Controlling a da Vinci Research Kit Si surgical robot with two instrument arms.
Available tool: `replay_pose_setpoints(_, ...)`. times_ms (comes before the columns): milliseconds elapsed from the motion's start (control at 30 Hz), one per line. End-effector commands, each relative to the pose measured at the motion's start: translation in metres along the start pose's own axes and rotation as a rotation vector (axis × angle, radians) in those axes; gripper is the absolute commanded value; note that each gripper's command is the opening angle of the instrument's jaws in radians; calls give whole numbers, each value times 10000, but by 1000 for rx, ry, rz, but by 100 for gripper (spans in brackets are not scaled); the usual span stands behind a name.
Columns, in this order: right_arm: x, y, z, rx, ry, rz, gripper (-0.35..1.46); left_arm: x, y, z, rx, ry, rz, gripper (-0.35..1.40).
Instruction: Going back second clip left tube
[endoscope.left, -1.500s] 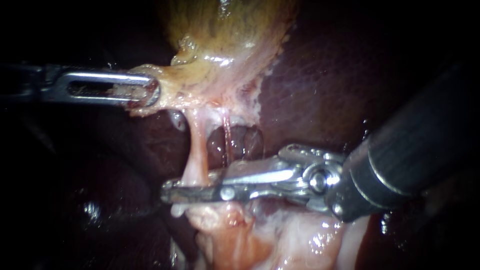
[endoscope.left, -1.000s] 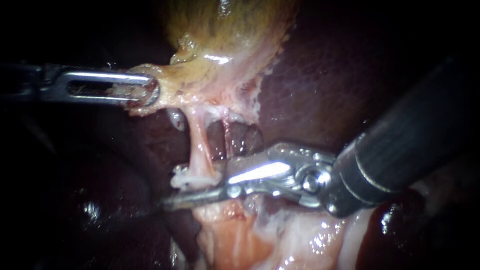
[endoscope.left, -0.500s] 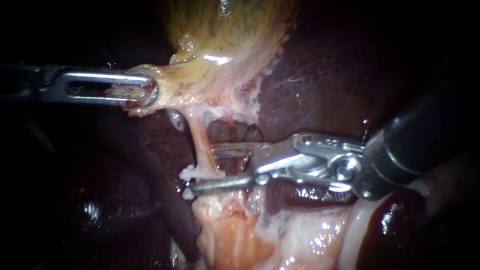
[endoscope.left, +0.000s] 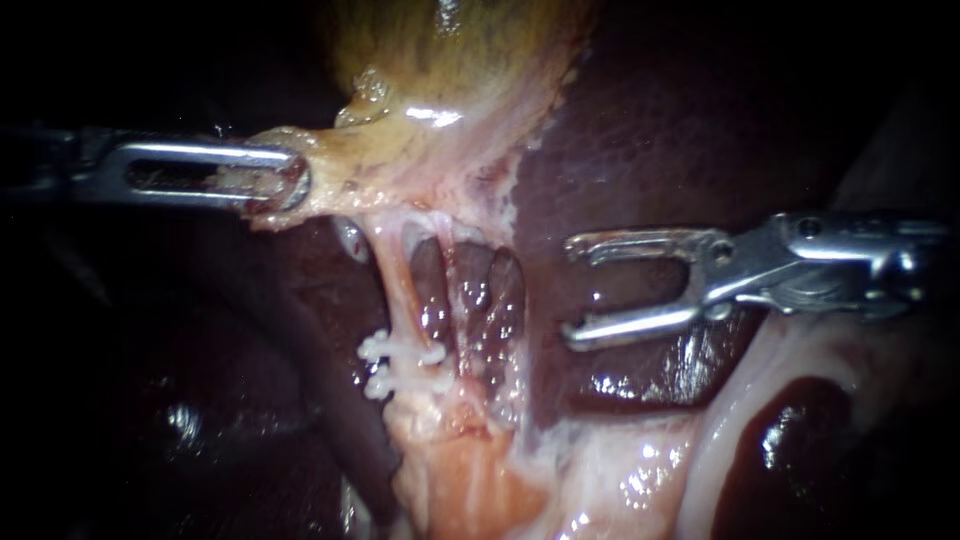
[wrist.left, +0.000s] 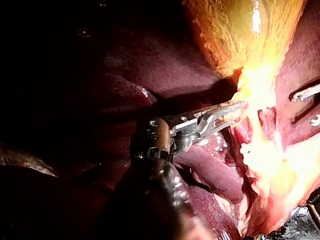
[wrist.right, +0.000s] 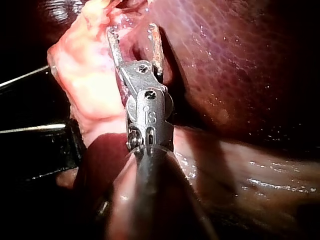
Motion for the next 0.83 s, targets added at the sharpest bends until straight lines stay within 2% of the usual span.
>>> replay_pose_setpoints(33,-2,0,1,1,-7,-1,50,0,-1,3,3,1,-2,-35)
replay_pose_setpoints(133,-3,-2,1,1,-19,-9,50,2,-5,11,4,3,-2,-35)
replay_pose_setpoints(467,-3,-2,1,5,-19,-9,50,2,-22,42,13,12,4,-35)
replay_pose_setpoints(700,-2,-2,1,4,-19,-9,50,-4,-26,52,13,13,8,-35)
replay_pose_setpoints(833,1,-7,2,15,-19,-9,50,-5,-25,50,12,12,8,-35)
